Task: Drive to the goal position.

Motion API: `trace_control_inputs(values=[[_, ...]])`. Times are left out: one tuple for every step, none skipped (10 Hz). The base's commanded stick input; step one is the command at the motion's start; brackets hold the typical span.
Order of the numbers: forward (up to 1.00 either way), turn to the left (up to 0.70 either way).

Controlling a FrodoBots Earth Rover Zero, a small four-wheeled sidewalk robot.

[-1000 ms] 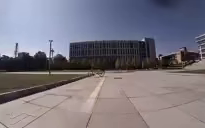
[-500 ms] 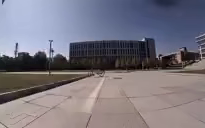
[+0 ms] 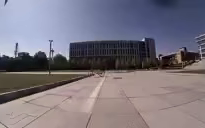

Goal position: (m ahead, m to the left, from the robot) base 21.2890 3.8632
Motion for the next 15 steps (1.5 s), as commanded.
trace_control_inputs(values=[[0.06,0.00],[0.06,0.00],[0.06,0.00],[0.06,0.00],[0.06,0.00],[0.06,0.00],[0.06,0.00],[0.06,0.00],[0.06,0.00],[0.06,0.00],[0.06,0.00],[0.06,0.00],[0.06,0.00],[0.06,0.00],[0.06,0.00]])
